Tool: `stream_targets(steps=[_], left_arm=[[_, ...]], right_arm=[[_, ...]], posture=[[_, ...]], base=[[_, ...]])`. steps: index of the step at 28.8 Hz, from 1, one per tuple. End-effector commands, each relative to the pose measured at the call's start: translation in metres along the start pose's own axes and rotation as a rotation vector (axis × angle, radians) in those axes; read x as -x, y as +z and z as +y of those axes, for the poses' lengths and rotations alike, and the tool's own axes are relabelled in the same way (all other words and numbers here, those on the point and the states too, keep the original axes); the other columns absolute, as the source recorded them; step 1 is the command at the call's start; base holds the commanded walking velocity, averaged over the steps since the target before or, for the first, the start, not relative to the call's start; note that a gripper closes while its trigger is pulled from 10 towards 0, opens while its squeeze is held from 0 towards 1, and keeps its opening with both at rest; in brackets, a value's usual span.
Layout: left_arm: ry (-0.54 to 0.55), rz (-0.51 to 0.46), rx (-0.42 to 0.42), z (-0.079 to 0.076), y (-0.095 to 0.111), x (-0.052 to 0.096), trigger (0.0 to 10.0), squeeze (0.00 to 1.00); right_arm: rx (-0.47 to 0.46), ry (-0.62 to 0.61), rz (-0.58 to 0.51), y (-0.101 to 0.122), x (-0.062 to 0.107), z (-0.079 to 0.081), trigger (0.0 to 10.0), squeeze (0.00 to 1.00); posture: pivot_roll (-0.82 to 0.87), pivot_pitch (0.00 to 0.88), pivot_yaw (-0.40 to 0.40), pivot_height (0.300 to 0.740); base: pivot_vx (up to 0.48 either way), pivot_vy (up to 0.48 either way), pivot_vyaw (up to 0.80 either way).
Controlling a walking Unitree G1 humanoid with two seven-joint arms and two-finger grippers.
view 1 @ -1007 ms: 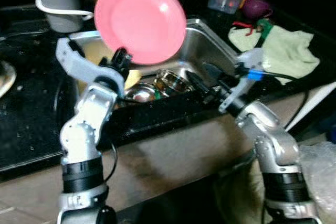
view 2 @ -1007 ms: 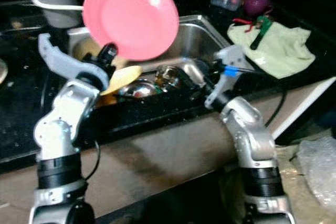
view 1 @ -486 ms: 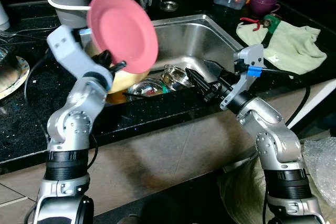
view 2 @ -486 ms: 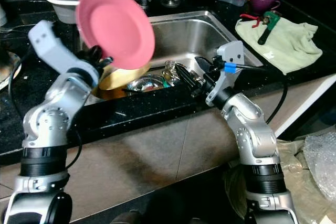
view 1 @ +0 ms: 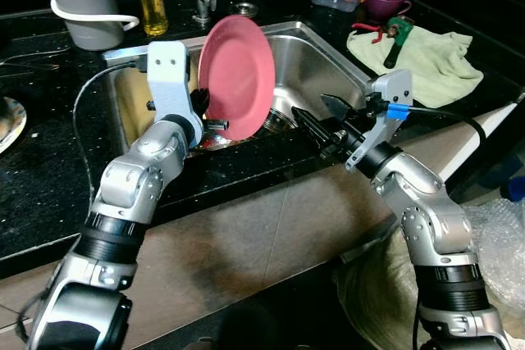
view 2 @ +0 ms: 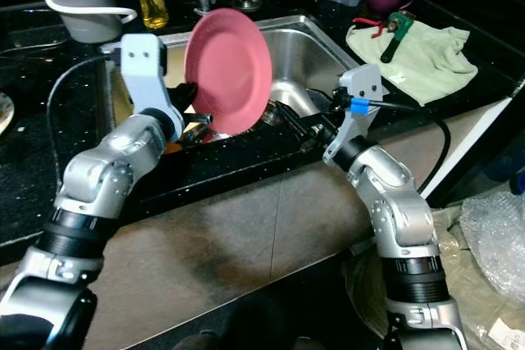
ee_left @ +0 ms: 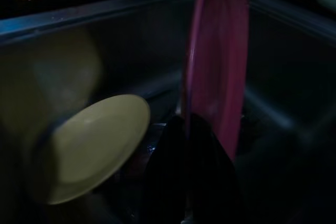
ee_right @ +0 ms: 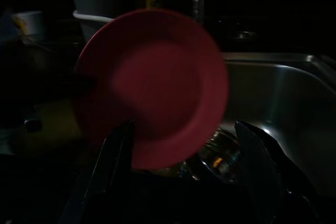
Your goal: Kitchen organization
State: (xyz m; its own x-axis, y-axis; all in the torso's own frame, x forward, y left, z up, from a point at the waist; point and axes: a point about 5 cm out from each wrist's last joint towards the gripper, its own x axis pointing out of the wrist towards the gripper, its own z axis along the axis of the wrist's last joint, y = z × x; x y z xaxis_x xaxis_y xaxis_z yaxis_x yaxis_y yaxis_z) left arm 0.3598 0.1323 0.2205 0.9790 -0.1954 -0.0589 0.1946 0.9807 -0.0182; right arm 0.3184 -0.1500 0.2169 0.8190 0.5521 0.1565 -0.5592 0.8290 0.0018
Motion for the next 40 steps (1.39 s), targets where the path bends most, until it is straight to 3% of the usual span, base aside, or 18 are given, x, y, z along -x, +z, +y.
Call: stream_targets(steps=[1, 5, 10, 16, 30, 31, 33, 34, 40], left_arm=[[0.011, 0.003, -0.085, 0.008, 0.000, -0.003, 10.0, 0.00], [0.039, 0.026, -0.167, 0.022, 0.000, -0.007, 10.0, 0.00], [0.047, 0.023, -0.185, 0.029, 0.005, -0.008, 10.0, 0.00], [0.058, 0.054, -0.219, 0.040, 0.001, -0.009, 10.0, 0.00], [0.006, 0.170, -0.194, 0.042, -0.034, -0.008, 10.0, 0.00], [0.004, 0.178, -0.192, 0.042, -0.037, -0.008, 10.0, 0.22], [0.002, 0.183, -0.191, 0.042, -0.038, -0.007, 10.0, 0.22], [-0.003, 0.187, -0.188, 0.042, -0.039, -0.007, 10.0, 1.00], [-0.005, 0.162, -0.182, 0.042, -0.033, -0.006, 10.0, 1.00]], right_arm=[[0.022, 0.024, 0.006, 0.001, 0.002, 0.004, 10.0, 0.00], [0.044, 0.084, -0.003, 0.005, 0.003, 0.011, 10.0, 0.00], [0.040, 0.144, -0.008, 0.006, 0.005, 0.018, 10.0, 0.00], [0.005, 0.304, -0.023, 0.009, 0.013, 0.037, 10.0, 0.00], [0.008, 0.317, 0.002, 0.007, 0.014, 0.039, 10.0, 0.00], [0.008, 0.318, 0.004, 0.007, 0.014, 0.039, 10.0, 0.00], [0.008, 0.318, 0.005, 0.007, 0.014, 0.039, 10.0, 0.00], [0.009, 0.317, 0.006, 0.007, 0.014, 0.039, 10.0, 0.00], [0.008, 0.315, 0.003, 0.007, 0.013, 0.038, 10.0, 0.00]], posture=[[-0.02, 0.060, -0.028, 0.740], [-0.03, 0.066, -0.027, 0.740], [-0.03, 0.075, -0.026, 0.740], [-0.03, 0.083, -0.026, 0.740], [-0.02, 0.086, -0.027, 0.740], [-0.02, 0.085, -0.027, 0.740], [-0.02, 0.085, -0.027, 0.740], [-0.02, 0.084, -0.027, 0.740], [-0.02, 0.082, -0.029, 0.740]], base=[[0.000, 0.000, 0.00], [0.000, 0.000, 0.00], [0.000, 0.000, 0.00], [0.000, 0.000, 0.00], [0.000, 0.000, 0.00], [0.000, 0.000, 0.00], [0.000, 0.000, 0.00], [0.000, 0.000, 0.00], [0.000, 0.000, 0.00]])
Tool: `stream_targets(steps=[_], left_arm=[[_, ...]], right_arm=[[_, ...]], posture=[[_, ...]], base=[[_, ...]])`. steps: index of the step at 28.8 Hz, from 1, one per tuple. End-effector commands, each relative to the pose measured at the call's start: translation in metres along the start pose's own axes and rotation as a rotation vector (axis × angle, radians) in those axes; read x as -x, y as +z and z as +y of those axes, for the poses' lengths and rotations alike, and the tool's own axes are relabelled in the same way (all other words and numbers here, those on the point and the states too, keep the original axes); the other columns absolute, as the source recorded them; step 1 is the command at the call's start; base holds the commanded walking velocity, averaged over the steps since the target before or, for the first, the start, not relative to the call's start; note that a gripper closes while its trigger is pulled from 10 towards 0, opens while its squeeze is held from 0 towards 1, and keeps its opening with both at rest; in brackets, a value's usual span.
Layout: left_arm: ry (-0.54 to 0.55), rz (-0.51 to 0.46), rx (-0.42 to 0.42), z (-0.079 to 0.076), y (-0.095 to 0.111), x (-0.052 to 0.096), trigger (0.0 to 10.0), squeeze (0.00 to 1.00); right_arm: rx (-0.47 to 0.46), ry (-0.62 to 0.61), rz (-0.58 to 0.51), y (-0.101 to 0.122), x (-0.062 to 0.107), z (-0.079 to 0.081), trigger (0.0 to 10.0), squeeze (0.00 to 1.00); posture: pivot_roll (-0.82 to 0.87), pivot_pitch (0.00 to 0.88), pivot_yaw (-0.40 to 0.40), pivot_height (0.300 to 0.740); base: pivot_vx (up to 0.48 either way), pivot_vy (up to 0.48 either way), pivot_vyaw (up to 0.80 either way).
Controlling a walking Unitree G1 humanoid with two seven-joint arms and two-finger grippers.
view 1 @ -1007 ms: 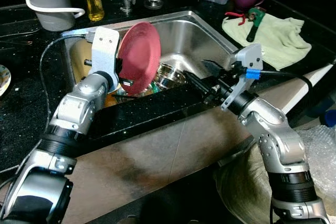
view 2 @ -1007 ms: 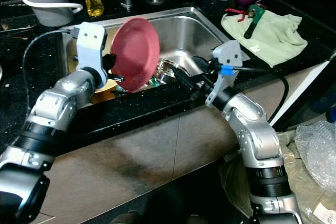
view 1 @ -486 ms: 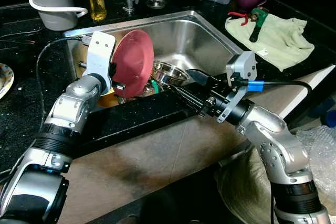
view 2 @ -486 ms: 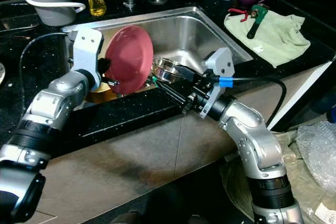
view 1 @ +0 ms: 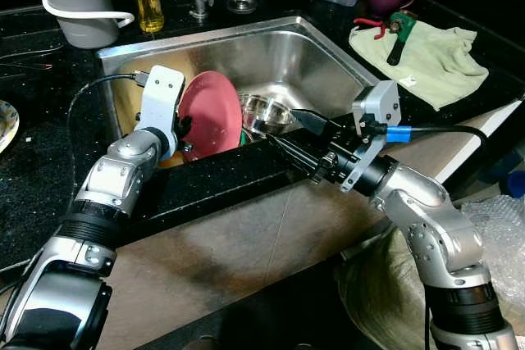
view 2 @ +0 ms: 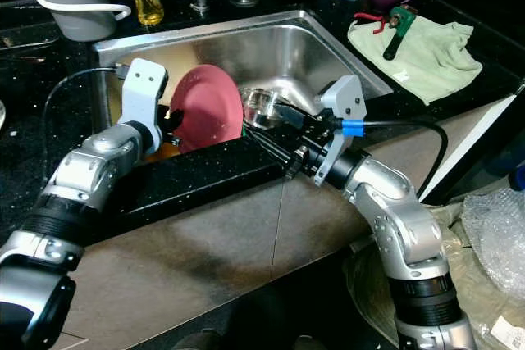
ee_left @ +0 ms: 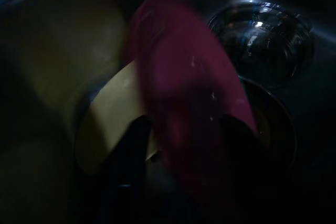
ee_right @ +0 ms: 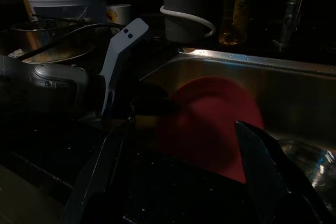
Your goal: Kitchen organization
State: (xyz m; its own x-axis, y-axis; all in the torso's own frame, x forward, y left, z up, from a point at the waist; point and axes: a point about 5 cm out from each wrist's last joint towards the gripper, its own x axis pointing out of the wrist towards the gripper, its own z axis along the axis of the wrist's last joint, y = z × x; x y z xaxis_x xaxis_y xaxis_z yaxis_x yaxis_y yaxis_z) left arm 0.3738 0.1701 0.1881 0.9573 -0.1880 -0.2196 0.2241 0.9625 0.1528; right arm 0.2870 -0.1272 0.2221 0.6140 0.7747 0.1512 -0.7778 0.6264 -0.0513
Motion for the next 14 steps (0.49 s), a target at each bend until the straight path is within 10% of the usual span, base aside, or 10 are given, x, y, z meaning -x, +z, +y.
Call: stream_targets(steps=[1, 6, 7, 14], left_arm=[[0.007, -0.011, -0.004, 0.002, 0.000, 0.002, 10.0, 1.00], [0.061, -0.128, 0.052, 0.009, 0.022, 0.011, 10.0, 1.00], [0.083, -0.213, 0.108, 0.012, 0.036, 0.018, 10.0, 0.00], [0.123, -0.339, 0.198, 0.010, 0.049, 0.041, 10.0, 0.00]], right_arm=[[0.001, 0.010, 0.005, 0.000, 0.000, 0.002, 10.0, 0.00], [-0.002, 0.007, 0.001, 0.000, 0.000, 0.002, 10.0, 0.00], [-0.004, 0.006, 0.000, 0.000, 0.000, 0.002, 10.0, 0.00], [-0.021, 0.009, -0.003, -0.003, -0.001, 0.004, 10.0, 0.00]], posture=[[-0.02, 0.082, -0.030, 0.740], [-0.02, 0.080, -0.028, 0.740], [-0.02, 0.080, -0.028, 0.740], [-0.01, 0.080, -0.029, 0.740]], base=[[0.000, 0.000, 0.00], [0.000, 0.000, 0.00], [0.000, 0.000, 0.00], [0.000, 0.000, 0.00]])
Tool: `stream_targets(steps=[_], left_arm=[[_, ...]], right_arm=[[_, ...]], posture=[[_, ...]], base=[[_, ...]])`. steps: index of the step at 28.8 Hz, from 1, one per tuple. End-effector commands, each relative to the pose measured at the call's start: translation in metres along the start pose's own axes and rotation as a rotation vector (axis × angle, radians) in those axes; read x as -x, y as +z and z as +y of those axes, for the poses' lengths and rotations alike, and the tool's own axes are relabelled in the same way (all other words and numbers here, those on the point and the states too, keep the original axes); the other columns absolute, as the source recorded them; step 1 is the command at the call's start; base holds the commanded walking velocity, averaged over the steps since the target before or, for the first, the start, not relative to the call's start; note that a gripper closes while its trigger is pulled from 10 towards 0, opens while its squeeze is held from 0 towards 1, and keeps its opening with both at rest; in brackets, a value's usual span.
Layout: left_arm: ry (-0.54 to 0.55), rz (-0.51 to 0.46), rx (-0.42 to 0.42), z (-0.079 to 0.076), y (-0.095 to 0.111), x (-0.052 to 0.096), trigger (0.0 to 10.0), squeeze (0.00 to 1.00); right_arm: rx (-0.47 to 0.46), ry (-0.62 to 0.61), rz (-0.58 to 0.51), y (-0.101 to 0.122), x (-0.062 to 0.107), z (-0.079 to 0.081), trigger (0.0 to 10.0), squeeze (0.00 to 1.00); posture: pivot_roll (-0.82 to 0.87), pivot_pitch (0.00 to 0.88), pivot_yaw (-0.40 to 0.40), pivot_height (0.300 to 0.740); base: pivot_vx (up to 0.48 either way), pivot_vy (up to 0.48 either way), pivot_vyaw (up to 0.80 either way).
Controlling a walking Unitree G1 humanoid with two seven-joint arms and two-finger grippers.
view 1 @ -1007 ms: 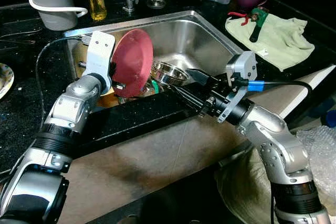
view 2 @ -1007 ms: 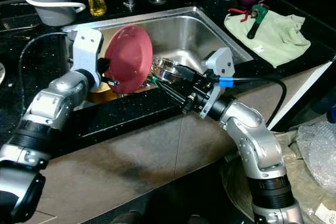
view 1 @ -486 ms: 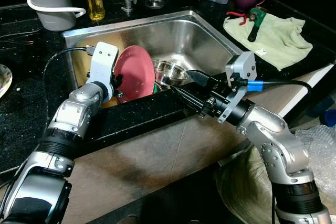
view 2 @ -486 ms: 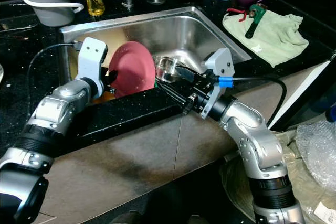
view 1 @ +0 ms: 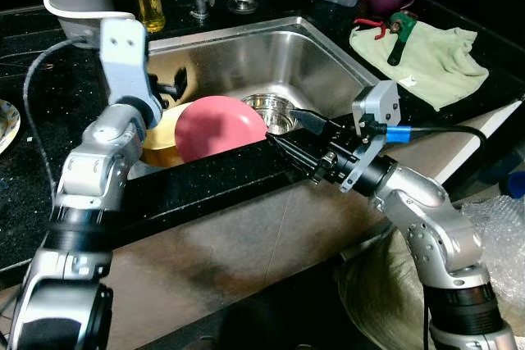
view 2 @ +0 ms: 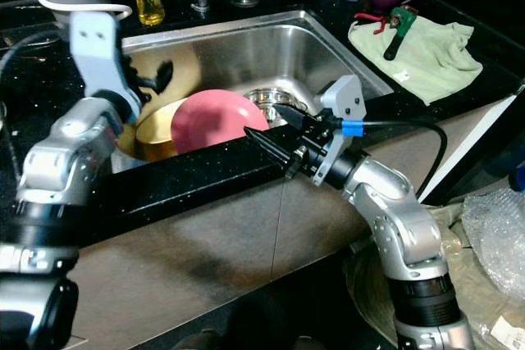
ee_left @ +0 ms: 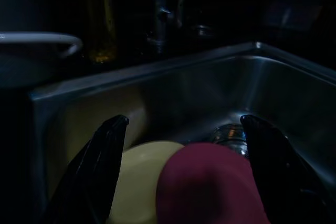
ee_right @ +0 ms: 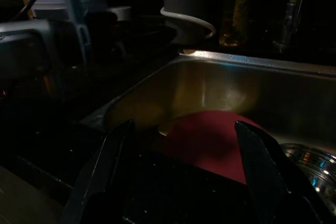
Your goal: Kitchen organization
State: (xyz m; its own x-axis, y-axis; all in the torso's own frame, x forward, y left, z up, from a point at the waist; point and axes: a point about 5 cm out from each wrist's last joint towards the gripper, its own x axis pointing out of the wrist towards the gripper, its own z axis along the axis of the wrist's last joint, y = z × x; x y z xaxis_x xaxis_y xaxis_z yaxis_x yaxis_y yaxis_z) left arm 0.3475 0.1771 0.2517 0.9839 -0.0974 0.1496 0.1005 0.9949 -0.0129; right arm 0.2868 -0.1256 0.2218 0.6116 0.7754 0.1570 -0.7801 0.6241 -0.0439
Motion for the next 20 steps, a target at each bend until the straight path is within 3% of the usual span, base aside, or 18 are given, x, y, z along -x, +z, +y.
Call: stream_targets(steps=[1, 7, 10, 20], left_arm=[[0.013, 0.021, 0.026, 0.000, -0.006, 0.005, 10.0, 0.00], [0.054, 0.036, 0.056, -0.008, -0.022, 0.032, 10.0, 0.00], [0.058, 0.083, 0.025, -0.013, -0.031, 0.045, 10.0, 0.00], [0.042, 0.115, 0.028, -0.025, -0.035, 0.060, 10.0, 0.00]], right_arm=[[-0.017, 0.006, 0.002, -0.003, 0.000, 0.003, 10.0, 0.00], [-0.071, -0.061, -0.027, -0.010, 0.000, -0.006, 10.0, 0.00], [-0.115, -0.098, -0.071, -0.008, 0.001, -0.015, 10.0, 0.00], [-0.127, -0.116, -0.067, -0.015, 0.002, -0.018, 10.0, 0.00]], posture=[[-0.01, 0.080, -0.029, 0.740], [0.01, 0.072, -0.037, 0.740], [0.02, 0.065, -0.036, 0.740], [0.02, 0.049, -0.035, 0.740]], base=[[0.000, 0.000, 0.00], [0.000, 0.000, 0.00], [0.000, 0.000, 0.00], [-0.212, 0.000, 0.00]])
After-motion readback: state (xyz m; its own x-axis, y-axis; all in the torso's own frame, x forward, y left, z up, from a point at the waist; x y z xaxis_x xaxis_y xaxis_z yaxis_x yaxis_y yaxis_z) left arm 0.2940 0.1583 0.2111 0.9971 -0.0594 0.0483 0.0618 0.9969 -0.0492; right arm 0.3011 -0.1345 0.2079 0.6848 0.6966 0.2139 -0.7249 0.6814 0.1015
